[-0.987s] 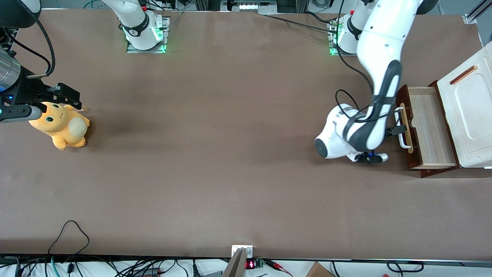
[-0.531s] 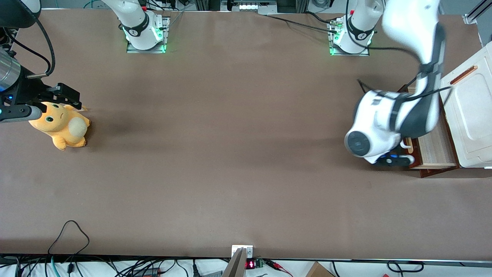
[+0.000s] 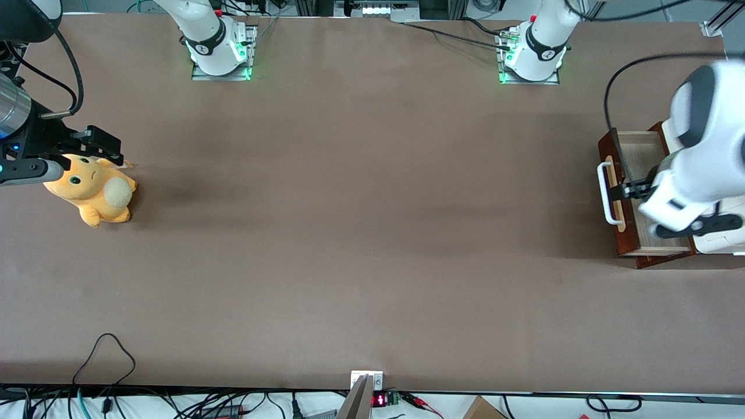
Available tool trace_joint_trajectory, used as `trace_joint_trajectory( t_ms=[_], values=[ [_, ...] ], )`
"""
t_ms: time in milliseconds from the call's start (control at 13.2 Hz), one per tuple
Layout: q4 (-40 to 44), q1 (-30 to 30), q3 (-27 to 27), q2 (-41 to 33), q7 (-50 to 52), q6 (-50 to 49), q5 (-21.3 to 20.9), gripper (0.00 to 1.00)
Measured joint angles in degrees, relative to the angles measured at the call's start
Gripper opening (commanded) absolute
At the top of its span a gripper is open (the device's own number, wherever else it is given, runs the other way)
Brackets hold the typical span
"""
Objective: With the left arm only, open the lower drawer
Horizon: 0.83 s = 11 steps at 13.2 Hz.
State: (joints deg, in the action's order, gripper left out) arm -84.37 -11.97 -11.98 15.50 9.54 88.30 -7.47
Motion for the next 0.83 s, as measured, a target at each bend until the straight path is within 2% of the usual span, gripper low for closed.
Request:
trace_joint_trajectory(
  t_ms=[228, 304, 380, 607, 759, 835],
  values=[
    [0.9, 1.9, 1.3, -3.1, -0.7, 1.9, 8.0, 1.0],
    [1.0, 2.5, 3.3, -3.4, -0.8, 4.4, 8.7, 1.0],
    [1.0, 3.1, 5.9, -3.4, -0.8, 5.8, 7.9, 1.0],
    [1.0, 7.8, 15.3, -3.6, -1.0, 5.6, 1.5, 1.0],
    [1.0, 11.8, 18.2, -4.4, -3.2, 5.3, 2.0, 1.0],
    [1.0, 13.3, 18.2, -4.8, -4.1, 5.3, 4.7, 1.0]
  ],
)
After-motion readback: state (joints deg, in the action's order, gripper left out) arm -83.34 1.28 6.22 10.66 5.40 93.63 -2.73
